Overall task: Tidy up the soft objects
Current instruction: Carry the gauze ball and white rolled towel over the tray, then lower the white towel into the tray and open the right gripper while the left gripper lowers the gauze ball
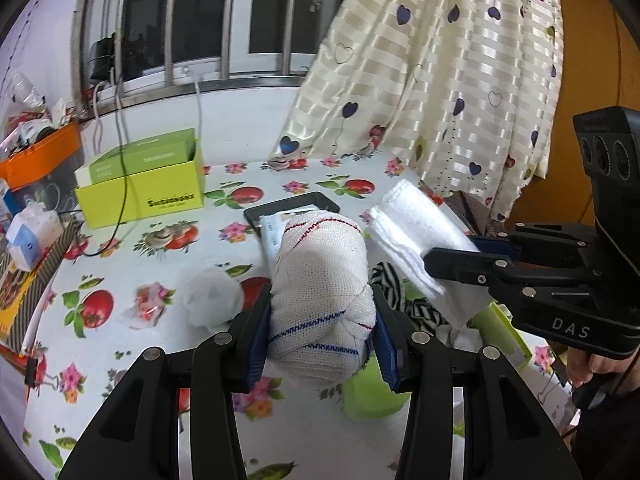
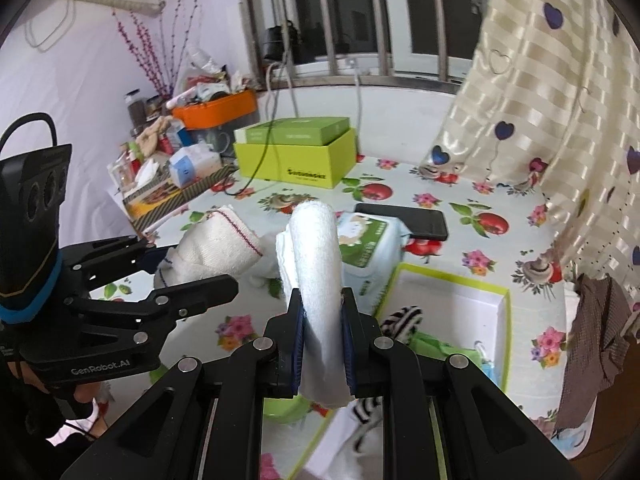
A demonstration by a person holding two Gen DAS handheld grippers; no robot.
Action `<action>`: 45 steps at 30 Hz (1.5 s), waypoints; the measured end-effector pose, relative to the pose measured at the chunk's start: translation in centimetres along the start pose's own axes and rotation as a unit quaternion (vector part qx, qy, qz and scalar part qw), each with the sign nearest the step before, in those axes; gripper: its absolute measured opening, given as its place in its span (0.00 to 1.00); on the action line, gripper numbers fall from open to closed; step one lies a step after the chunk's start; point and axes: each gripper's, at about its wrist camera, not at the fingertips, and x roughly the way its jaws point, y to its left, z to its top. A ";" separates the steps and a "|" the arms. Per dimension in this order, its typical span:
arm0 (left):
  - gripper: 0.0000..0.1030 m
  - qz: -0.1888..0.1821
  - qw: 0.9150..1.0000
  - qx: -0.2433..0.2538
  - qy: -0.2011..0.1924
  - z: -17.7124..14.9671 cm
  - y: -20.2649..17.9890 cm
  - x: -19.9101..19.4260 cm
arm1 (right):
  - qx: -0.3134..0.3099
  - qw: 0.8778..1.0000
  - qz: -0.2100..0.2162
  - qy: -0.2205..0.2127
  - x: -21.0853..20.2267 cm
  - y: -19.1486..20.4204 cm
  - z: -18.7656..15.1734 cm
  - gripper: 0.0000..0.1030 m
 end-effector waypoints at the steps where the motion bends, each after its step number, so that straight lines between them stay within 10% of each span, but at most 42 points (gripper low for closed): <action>1: 0.45 -0.002 1.000 0.002 0.000 0.2 -0.2 0.2 | 0.003 1.000 -0.003 -0.001 0.0 -0.5 0.0 0.15; 38: 0.45 -0.039 0.993 0.059 0.091 4.6 -6.1 12.6 | 0.138 0.986 -0.062 0.069 7.8 -16.3 -3.4 0.17; 45: 0.45 -0.043 0.990 0.056 0.122 4.6 -6.6 14.6 | 0.155 0.983 -0.075 0.065 7.6 -17.1 -3.9 0.40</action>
